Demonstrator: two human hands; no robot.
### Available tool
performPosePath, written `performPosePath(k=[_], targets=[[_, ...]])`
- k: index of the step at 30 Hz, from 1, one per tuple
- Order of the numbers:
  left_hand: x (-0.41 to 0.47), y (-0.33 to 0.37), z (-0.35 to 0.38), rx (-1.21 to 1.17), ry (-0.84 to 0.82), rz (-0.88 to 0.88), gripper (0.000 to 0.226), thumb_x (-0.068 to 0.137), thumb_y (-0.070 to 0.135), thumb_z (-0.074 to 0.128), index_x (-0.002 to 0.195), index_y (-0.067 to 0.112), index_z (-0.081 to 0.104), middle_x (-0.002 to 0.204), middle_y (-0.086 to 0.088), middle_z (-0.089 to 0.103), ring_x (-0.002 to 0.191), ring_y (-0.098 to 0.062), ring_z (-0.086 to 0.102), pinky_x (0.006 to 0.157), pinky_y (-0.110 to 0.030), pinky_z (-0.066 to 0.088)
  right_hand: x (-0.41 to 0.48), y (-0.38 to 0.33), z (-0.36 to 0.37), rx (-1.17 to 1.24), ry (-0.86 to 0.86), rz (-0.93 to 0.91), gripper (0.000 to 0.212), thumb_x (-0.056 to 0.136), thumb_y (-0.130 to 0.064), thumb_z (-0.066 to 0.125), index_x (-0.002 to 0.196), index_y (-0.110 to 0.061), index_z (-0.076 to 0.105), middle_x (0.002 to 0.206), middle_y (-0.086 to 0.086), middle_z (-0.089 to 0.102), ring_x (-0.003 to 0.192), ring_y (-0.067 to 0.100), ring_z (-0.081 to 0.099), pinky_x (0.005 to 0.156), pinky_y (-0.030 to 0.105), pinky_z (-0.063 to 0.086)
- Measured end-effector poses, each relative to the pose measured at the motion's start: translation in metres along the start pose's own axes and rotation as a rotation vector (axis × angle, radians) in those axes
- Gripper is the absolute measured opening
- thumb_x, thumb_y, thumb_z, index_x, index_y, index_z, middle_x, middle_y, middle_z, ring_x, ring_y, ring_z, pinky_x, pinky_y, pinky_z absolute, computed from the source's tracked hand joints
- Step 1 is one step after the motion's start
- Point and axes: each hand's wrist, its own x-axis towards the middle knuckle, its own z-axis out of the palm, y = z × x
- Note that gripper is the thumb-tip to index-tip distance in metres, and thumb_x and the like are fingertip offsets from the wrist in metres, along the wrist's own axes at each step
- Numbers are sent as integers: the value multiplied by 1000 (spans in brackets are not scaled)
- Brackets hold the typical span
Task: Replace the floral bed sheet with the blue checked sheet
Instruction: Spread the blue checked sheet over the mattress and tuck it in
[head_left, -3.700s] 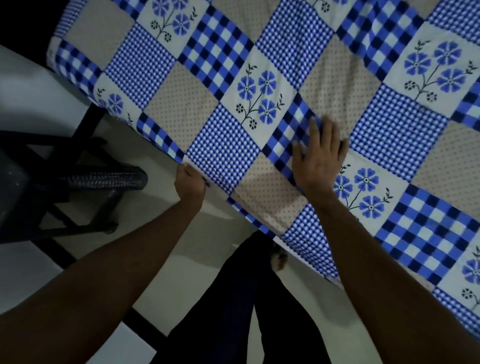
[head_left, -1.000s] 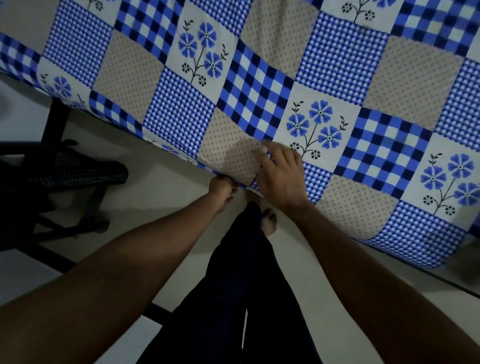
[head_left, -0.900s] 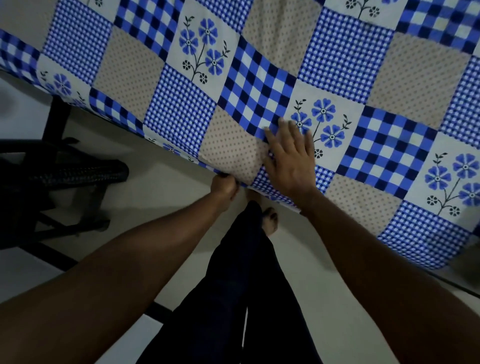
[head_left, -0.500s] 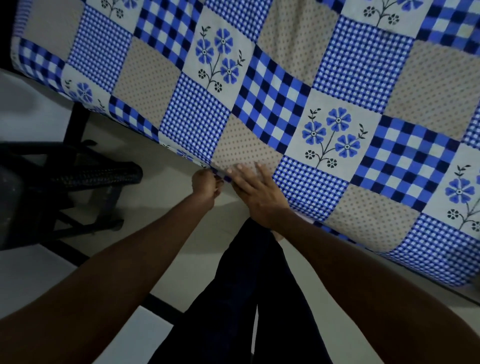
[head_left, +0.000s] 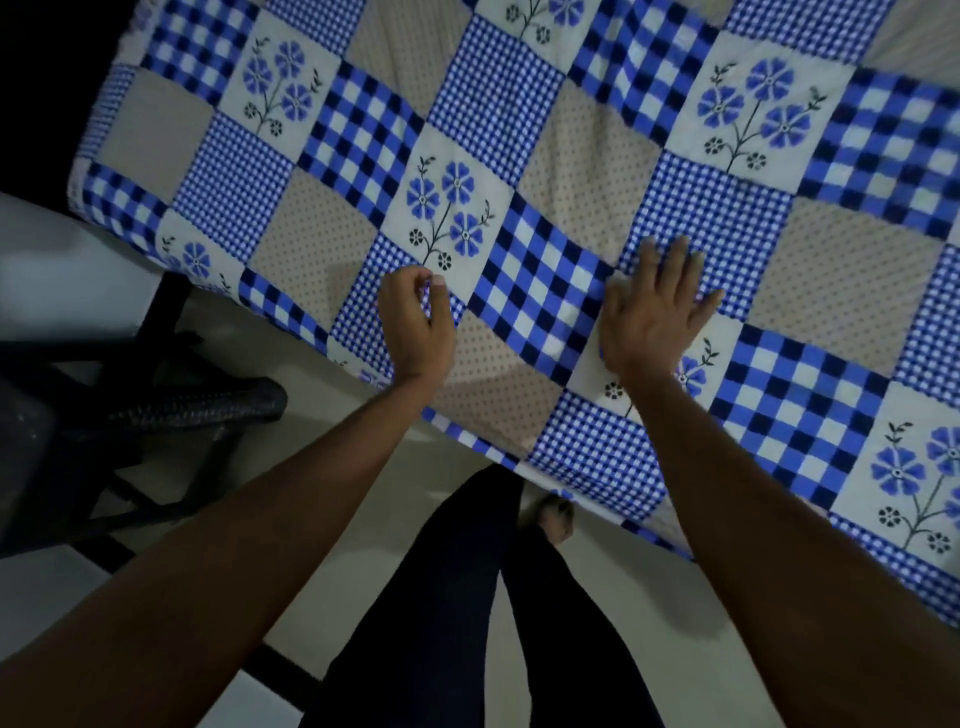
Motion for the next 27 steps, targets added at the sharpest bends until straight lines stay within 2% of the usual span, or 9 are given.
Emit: performPosePath(k=[7, 10, 12, 13, 15, 18, 21, 24, 27], targets=[[90, 42, 61, 11, -146, 288, 22, 101, 26, 49, 105, 8, 61, 104, -6, 59, 97, -20, 55, 87, -38, 47, -19, -125, 39, -69, -154, -613, 66, 103, -52, 25, 160, -22, 12, 166, 3, 16, 154, 29, 2, 121, 60, -3], [128, 53, 88, 100, -320, 469, 30, 100, 31, 47, 116, 10, 62, 114, -6, 61, 105, -22, 56, 90, -40, 46, -26, -167, 41, 239, -401, -796, 49, 102, -31, 41, 147, -10, 44, 151, 9, 47, 145, 30, 31, 125, 50, 8], [148, 59, 108, 169, -499, 648, 34, 99, 31, 48, 122, 10, 62, 123, -7, 61, 114, -25, 56, 94, -44, 46, -11, -173, 36, 499, -345, -800, 25, 92, -14, 49, 99, -2, 70, 102, 16, 71, 99, 33, 60, 96, 53, 48], [156, 62, 119, 194, -568, 734, 36, 99, 29, 49, 125, 9, 62, 128, -9, 60, 120, -27, 54, 99, -45, 44, 1, -168, 33, 592, -220, -733, 17, 86, -10, 54, 80, -2, 68, 81, 15, 68, 78, 31, 60, 76, 49, 52], [172, 68, 139, 226, -657, 845, 40, 100, 29, 47, 133, 8, 59, 138, -12, 56, 132, -31, 47, 109, -44, 38, 33, -138, 24, 633, 76, -544, 11, 79, -6, 60, 68, -6, 64, 67, 10, 63, 63, 27, 55, 61, 43, 46], [189, 89, 167, 250, -715, 929, 45, 103, 31, 44, 144, 12, 48, 151, -10, 43, 144, -29, 32, 115, -48, 29, 75, -72, 2, 461, 386, -217, 12, 85, -13, 64, 90, -16, 75, 97, 2, 73, 86, 25, 65, 75, 44, 49], [189, 102, 187, 389, -800, 1001, 51, 105, 44, 36, 152, 26, 35, 162, -3, 25, 150, -25, 16, 118, -55, 15, 118, -27, -11, 263, 536, 143, 32, 96, -26, 58, 124, -15, 67, 137, 9, 61, 127, 30, 55, 103, 50, 43], [197, 90, 192, 526, -792, 880, 57, 104, 54, 24, 156, 31, 20, 165, -3, 11, 152, -24, 6, 118, -60, 8, 158, -36, -16, 114, 293, 330, 57, 103, -48, 38, 154, -22, 35, 164, 10, 24, 152, 31, 18, 120, 59, 14], [230, 68, 181, 632, -689, 682, 61, 102, 56, 22, 157, 32, 10, 166, -3, 5, 153, -25, 3, 119, -60, 3, 186, -84, -9, -6, 126, 204, 63, 104, -55, 19, 159, -24, 13, 167, 8, 2, 154, 29, -2, 121, 60, -1]])
